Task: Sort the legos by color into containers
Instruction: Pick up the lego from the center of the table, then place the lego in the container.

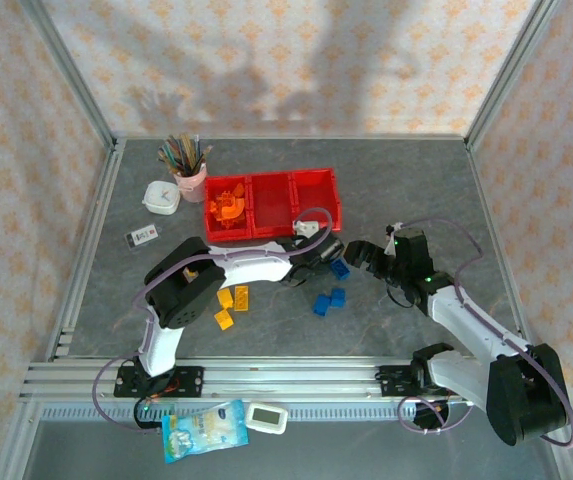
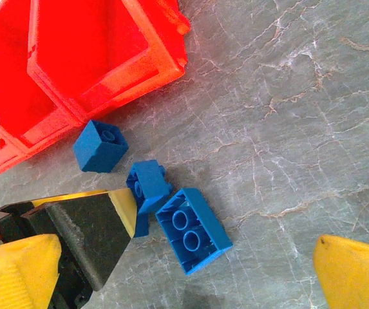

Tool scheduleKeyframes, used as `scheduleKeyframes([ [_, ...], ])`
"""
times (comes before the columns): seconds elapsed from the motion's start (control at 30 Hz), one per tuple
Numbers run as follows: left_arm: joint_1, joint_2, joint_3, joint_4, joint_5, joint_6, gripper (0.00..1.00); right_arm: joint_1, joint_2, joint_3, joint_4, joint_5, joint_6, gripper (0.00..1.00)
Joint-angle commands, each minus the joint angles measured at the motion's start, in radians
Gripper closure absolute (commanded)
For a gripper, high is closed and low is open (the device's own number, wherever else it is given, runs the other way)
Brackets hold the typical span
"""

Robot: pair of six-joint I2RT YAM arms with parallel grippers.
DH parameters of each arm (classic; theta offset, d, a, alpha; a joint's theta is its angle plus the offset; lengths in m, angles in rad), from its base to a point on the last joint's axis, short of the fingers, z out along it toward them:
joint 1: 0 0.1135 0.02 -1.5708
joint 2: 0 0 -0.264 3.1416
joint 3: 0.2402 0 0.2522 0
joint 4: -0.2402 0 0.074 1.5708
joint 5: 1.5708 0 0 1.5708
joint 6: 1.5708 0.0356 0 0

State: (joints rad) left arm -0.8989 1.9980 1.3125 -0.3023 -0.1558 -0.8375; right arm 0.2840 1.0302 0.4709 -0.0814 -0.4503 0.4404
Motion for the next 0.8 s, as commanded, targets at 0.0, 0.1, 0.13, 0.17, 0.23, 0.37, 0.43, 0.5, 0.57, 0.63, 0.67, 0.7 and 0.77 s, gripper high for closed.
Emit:
scheduleKeyframes([
  [0.0, -0.001, -0.031, -0.031, -0.039, -0.051, 0.006, 0.61, -0.008, -0.003, -0.006, 0.022, -0.01, -0.016, 0.0],
  [0.1, -0.001, -0.045, -0.038, -0.041, -0.049, 0.007, 0.67, -0.009, -0.003, -0.005, 0.023, -0.012, -0.015, 0.0],
  [0.13, -0.001, -0.052, -0.042, -0.039, -0.047, 0.007, 0.68, -0.01, -0.003, -0.005, 0.023, -0.014, -0.014, 0.0],
  [0.17, -0.001, -0.06, -0.046, -0.037, -0.045, 0.008, 0.7, -0.008, -0.003, -0.003, 0.022, -0.017, -0.017, 0.0],
  [0.23, -0.001, -0.083, -0.058, -0.032, -0.044, 0.008, 0.71, -0.009, -0.007, 0.001, 0.016, -0.02, -0.018, 0.0],
  [0.37, -0.001, -0.156, -0.08, -0.041, -0.052, 0.012, 0.72, -0.009, -0.017, 0.017, 0.009, -0.05, -0.029, 0.0],
  [0.43, -0.001, -0.197, -0.096, -0.047, -0.061, 0.018, 0.72, -0.009, -0.015, 0.028, 0.018, -0.083, -0.029, 0.0],
  [0.5, -0.001, -0.234, -0.104, -0.057, -0.074, 0.029, 0.72, -0.008, -0.012, 0.043, 0.024, -0.103, -0.029, 0.0],
  [0.57, 0.002, -0.265, -0.1, -0.078, -0.102, 0.04, 0.73, -0.007, -0.003, 0.056, 0.034, -0.12, -0.03, 0.0],
  [0.63, 0.008, -0.294, -0.088, -0.101, -0.134, 0.061, 0.73, -0.002, 0.01, 0.069, 0.057, -0.136, -0.019, 0.0],
  [0.67, 0.015, -0.304, -0.079, -0.109, -0.147, 0.072, 0.72, 0.005, 0.017, 0.075, 0.07, -0.143, -0.013, 0.0],
  [0.7, 0.026, -0.314, -0.067, -0.118, -0.161, 0.085, 0.73, 0.015, 0.029, 0.084, 0.082, -0.149, -0.004, 0.0],
  [0.77, 0.054, -0.322, -0.045, -0.122, -0.166, 0.117, 0.73, 0.047, 0.054, 0.107, 0.103, -0.142, 0.005, 0.0],
])
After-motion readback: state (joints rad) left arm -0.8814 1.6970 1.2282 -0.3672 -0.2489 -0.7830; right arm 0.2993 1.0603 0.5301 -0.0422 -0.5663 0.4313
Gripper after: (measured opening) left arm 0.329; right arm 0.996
